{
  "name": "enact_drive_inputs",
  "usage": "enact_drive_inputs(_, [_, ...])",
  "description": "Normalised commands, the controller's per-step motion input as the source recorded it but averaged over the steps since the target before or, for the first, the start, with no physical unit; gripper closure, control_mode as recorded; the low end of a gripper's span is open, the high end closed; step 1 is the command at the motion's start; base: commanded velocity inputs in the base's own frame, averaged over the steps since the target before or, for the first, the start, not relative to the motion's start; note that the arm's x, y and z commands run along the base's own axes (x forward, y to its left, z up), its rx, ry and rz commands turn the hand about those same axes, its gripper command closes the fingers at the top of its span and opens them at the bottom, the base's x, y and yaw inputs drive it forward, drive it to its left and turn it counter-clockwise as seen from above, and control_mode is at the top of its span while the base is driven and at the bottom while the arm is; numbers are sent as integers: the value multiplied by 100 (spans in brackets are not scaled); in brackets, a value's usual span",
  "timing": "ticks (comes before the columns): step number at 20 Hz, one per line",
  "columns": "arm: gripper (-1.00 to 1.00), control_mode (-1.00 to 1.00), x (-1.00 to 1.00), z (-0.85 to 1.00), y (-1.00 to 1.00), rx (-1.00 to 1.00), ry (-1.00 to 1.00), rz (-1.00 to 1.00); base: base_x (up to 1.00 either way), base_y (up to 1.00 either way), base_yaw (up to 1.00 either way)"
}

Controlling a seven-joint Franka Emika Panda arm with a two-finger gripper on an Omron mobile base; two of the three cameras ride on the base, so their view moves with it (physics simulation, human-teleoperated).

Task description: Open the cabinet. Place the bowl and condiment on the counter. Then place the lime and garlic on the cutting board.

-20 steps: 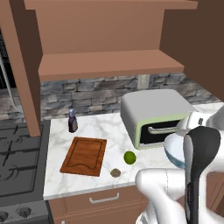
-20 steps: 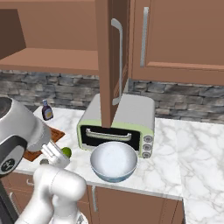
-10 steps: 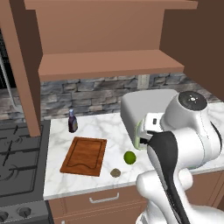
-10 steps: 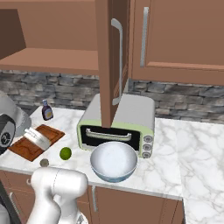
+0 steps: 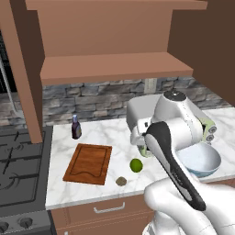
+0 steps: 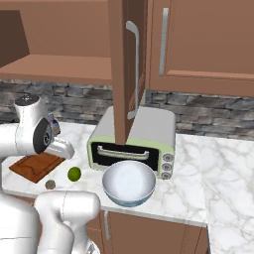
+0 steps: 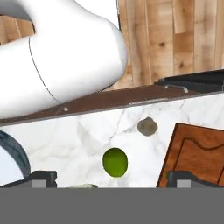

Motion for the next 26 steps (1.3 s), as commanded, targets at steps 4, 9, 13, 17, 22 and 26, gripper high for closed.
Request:
enact_drive_inputs(4, [-100, -100, 22, -100, 1, 0, 4, 10, 0, 0, 0])
enact_drive_inputs(9, [-100, -100, 22, -78, 2, 0, 0, 4, 0, 0, 0])
enact_drive_inputs(13, [-100, -100, 30, -59, 9, -1, 0, 0, 0, 0, 0])
enact_drive_inputs(17, [-100, -100, 49, -45, 1, -2, 0, 0, 0, 0, 0])
enact_drive_inputs(22, [-100, -100, 53, -22, 0, -1, 0, 0, 0, 0, 0])
enact_drive_inputs(26, [-100, -100, 38, -22, 0, 0, 0, 0, 0, 0, 0])
